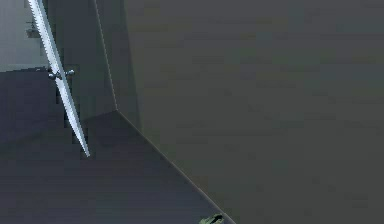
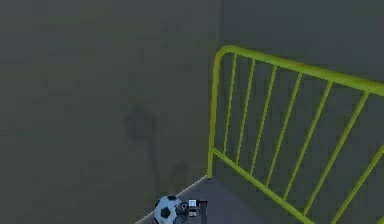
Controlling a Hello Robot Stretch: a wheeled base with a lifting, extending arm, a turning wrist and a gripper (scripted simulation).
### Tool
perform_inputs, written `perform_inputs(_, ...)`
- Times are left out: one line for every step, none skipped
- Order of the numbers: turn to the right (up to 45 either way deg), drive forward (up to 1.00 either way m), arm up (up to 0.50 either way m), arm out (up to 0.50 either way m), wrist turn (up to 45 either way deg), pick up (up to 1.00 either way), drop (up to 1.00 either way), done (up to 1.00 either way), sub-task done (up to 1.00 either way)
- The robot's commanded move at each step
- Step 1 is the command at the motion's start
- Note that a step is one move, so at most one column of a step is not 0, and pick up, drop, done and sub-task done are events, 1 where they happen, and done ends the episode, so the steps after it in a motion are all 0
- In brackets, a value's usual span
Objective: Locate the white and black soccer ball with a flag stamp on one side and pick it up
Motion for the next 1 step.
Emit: perform_inputs(0.0,0.00,0.00,0.00,45.0,0.00,0.00,0.00,0.00)
